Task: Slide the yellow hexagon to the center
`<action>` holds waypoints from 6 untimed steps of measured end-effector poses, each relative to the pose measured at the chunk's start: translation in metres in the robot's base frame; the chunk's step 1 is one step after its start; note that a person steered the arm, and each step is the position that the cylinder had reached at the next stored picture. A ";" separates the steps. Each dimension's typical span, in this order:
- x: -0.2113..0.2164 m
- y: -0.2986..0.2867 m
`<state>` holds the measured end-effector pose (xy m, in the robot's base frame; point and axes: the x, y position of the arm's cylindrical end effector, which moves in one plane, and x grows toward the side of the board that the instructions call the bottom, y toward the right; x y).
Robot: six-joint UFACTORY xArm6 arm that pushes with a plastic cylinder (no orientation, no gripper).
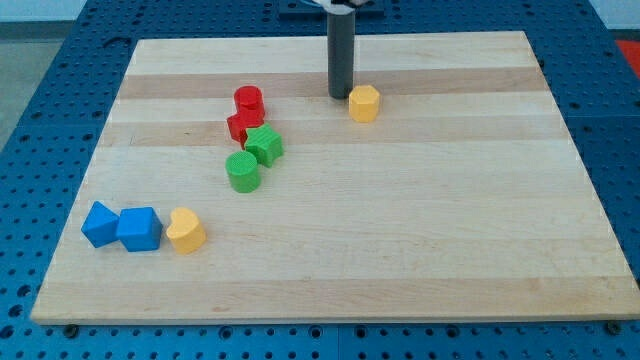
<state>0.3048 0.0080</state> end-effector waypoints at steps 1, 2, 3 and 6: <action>-0.004 0.011; 0.028 0.037; 0.084 0.052; 0.097 0.064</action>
